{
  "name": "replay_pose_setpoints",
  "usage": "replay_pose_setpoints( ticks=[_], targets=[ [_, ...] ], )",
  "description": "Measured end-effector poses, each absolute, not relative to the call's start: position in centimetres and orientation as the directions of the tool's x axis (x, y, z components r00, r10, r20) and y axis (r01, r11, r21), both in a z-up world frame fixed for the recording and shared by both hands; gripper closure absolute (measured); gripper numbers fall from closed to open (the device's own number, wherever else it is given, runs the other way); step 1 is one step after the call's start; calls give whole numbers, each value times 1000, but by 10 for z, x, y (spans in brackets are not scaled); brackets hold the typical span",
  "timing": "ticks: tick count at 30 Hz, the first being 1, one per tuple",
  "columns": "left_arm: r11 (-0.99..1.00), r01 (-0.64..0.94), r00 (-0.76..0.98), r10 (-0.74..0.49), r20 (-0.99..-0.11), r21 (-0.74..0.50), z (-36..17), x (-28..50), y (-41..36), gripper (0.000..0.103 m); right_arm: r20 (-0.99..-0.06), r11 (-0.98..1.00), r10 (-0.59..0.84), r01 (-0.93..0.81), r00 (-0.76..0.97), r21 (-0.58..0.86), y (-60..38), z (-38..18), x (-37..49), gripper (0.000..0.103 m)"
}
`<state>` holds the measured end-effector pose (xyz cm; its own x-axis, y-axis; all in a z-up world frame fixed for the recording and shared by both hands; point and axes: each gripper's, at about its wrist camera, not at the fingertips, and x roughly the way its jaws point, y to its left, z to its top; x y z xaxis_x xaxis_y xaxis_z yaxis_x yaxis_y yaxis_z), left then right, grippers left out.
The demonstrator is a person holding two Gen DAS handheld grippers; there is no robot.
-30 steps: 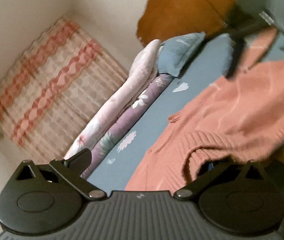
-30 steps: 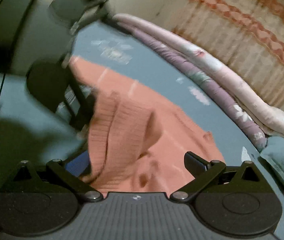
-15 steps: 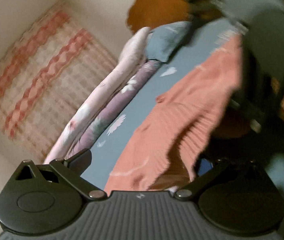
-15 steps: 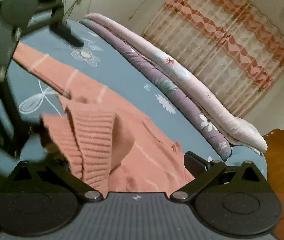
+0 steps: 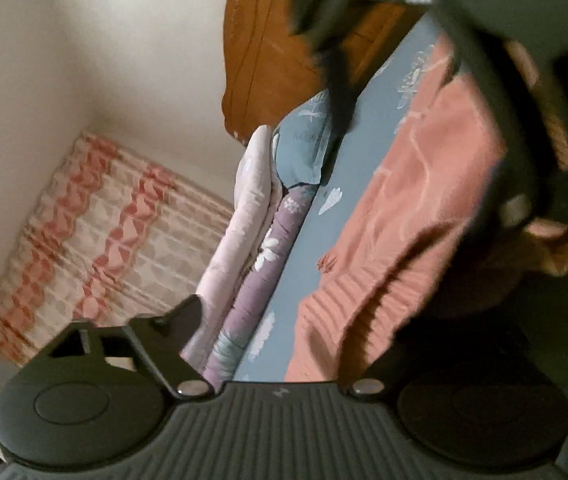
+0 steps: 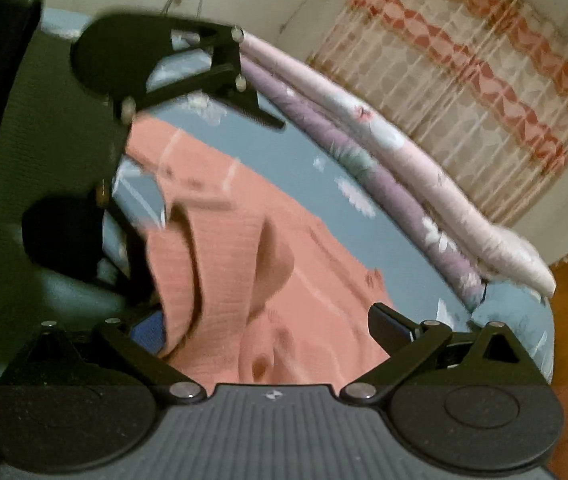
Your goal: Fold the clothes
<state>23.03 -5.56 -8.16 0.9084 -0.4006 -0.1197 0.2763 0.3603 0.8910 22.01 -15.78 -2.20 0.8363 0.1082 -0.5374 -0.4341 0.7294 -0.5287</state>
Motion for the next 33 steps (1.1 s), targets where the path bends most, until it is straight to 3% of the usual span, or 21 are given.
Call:
replay_pose_setpoints(
  ticks=[3, 7, 18, 23, 27, 33],
  targets=[
    [335, 305, 903, -399, -159, 891, -79, 230, -55, 43, -596, 742, 81, -447, 799, -499, -179, -37, 209, 0],
    [310, 394, 885, -384, -265, 865, -76, 240, -59, 92, -656, 790, 75, -446, 751, -421, -210, -48, 196, 0],
    [367, 463, 880, -299, -369, 807, -59, 248, -50, 96, -715, 972, 97, -220, 692, -81, -311, -42, 165, 0],
    [382, 482, 876, -228, -425, 788, -63, 237, -44, 96, -728, 974, 210, -71, 653, 217, -376, -67, 141, 0],
    [416, 484, 874, -184, -450, 770, -61, 235, -46, 96, -609, 862, 419, -85, 673, 499, -406, -93, 139, 0],
    [410, 475, 876, -131, -465, 779, -59, 235, -58, 96, -415, 655, 678, -244, 606, 715, -399, -119, 182, 0]
  ],
)
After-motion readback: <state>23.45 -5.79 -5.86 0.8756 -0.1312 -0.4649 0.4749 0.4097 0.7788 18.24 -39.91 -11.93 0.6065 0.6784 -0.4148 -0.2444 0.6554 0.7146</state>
